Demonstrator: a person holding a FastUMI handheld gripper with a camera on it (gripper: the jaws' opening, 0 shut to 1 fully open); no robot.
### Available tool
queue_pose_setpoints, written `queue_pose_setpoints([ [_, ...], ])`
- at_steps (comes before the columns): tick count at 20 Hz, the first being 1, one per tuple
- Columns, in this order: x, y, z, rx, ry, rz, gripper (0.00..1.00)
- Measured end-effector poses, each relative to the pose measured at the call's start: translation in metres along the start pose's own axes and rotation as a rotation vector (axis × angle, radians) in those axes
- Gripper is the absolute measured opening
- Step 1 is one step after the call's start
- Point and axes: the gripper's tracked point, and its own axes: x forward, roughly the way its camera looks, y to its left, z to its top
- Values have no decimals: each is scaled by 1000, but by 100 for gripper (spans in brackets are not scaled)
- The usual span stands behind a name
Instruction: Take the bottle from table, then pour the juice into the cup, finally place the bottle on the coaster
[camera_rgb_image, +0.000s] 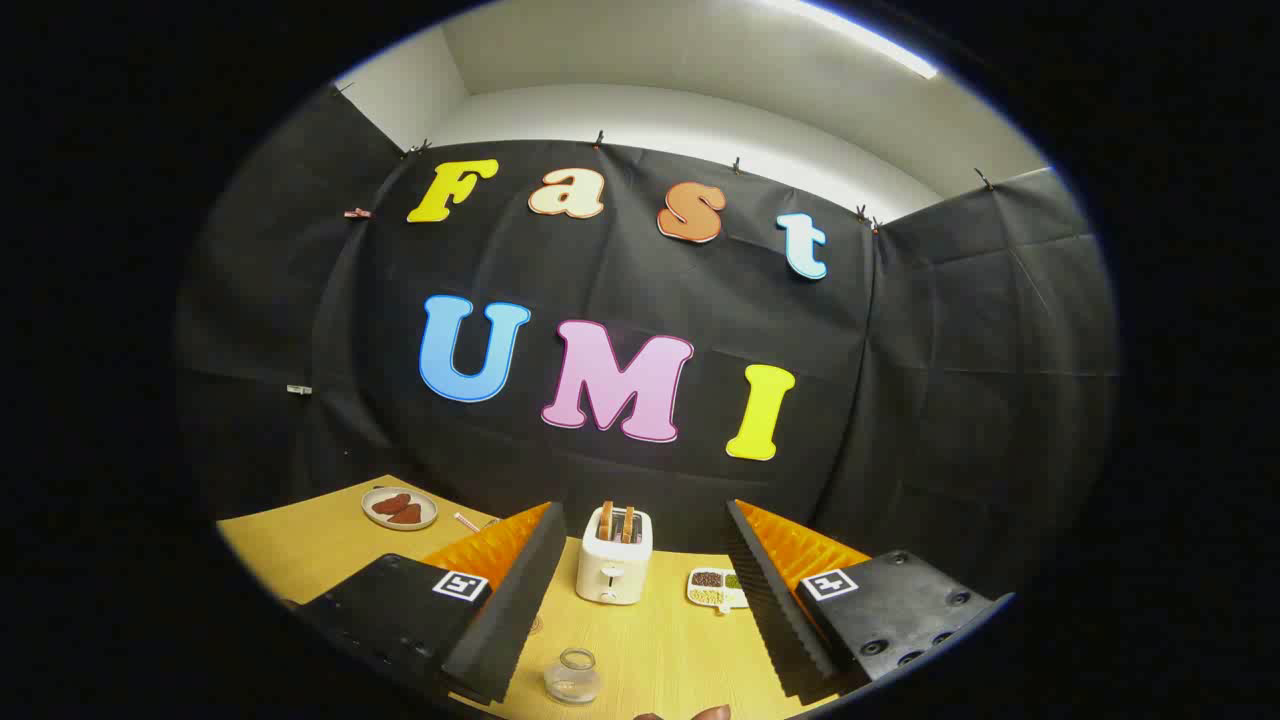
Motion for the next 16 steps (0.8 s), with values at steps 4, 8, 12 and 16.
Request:
queue_pose_setpoints([
  [4,-1,1,1,-15,-10,3,97],
  [8,-1,6,4,-17,-19,9,97],
  [12,-2,9,6,-20,-25,12,97],
  [16,-2,16,5,-6,-29,32,97],
])
